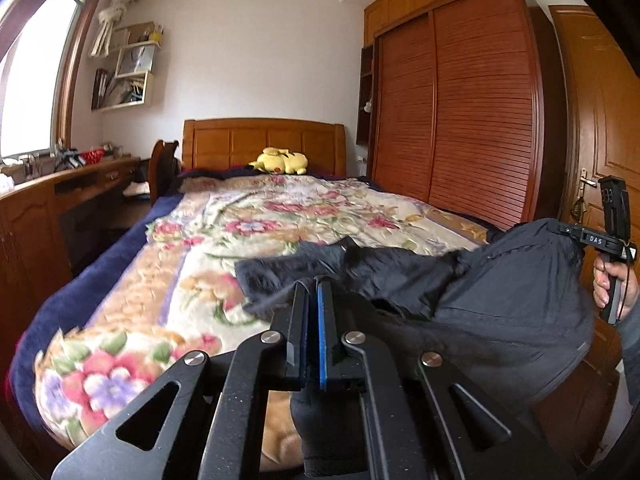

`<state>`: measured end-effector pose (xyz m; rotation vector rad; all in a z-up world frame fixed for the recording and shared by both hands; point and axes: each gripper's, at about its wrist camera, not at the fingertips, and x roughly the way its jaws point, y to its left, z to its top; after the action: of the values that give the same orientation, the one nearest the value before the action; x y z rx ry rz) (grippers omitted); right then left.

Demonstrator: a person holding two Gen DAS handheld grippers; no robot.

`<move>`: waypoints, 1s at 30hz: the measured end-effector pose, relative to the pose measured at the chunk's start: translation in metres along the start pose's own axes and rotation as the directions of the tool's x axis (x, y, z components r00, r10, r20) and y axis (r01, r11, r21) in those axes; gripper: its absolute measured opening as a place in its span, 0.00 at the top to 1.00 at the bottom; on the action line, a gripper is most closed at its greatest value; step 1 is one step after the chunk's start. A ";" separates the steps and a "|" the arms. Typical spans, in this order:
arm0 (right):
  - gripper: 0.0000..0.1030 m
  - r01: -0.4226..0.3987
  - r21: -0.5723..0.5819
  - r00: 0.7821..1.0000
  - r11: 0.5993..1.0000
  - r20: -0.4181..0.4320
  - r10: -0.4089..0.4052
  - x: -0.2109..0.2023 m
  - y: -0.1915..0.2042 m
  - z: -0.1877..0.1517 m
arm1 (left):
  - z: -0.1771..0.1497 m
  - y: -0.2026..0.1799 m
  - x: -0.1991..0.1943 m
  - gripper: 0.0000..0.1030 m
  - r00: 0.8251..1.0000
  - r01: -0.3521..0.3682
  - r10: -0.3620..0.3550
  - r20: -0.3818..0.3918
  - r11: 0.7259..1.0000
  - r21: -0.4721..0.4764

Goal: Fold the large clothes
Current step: 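Lift the hem with both tools and fold it toward the collar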

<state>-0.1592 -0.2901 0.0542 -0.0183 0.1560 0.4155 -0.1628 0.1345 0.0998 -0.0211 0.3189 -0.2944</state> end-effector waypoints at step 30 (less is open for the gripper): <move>0.95 0.065 0.080 0.973 0.995 -0.225 -0.045 0.269 -0.070 0.018 | 0.027 0.057 0.239 0.96 0.980 -0.114 0.119 -0.157 0.993 0.039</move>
<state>0.1147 -0.2459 0.0294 0.0169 0.3944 0.3501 0.0785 0.1190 0.0488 0.0511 0.4727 -0.1849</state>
